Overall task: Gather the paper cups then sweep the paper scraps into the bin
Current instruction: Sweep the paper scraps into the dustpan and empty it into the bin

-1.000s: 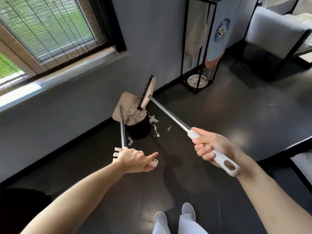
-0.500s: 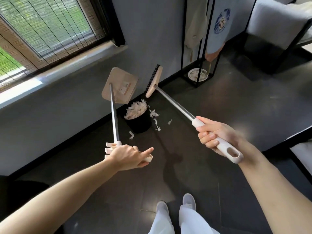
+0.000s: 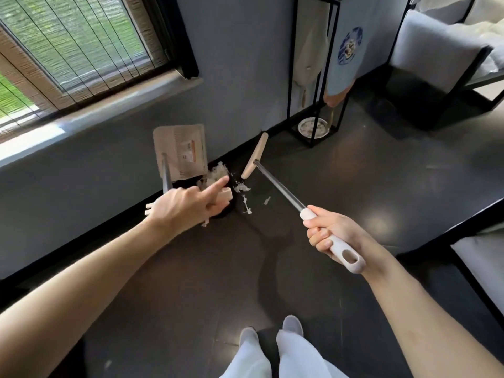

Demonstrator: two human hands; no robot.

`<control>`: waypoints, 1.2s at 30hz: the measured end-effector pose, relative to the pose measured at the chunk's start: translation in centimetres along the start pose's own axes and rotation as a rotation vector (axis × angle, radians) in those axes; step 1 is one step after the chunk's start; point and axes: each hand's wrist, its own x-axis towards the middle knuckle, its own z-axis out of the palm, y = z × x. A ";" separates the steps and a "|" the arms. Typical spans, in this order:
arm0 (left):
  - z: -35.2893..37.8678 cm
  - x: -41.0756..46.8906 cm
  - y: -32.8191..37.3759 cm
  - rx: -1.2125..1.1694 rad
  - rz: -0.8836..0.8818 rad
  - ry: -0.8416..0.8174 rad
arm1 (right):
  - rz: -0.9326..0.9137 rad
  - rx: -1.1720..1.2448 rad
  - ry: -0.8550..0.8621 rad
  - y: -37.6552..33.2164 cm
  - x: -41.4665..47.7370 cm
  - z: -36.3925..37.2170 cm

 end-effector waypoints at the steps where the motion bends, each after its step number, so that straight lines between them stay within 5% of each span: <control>1: -2.0 0.1 -0.1 -0.115 -0.078 0.066 | -0.007 -0.014 0.000 0.1 -0.2 -0.1; 4: -7.5 -0.2 -1.0 -0.440 -0.243 0.317 | -0.015 -0.043 -0.006 0.4 -1.2 -0.1; 9: -12.6 -2.9 -2.2 -0.671 -0.228 0.530 | -0.037 -0.016 0.003 3.4 -4.4 0.5; 21: -0.8 -12.6 6.6 -0.861 -0.165 0.073 | -0.040 0.139 0.270 22.7 -16.4 0.2; 36: 2.7 -30.2 34.2 -0.906 0.387 -0.325 | 0.049 0.454 0.688 50.9 -37.9 -9.3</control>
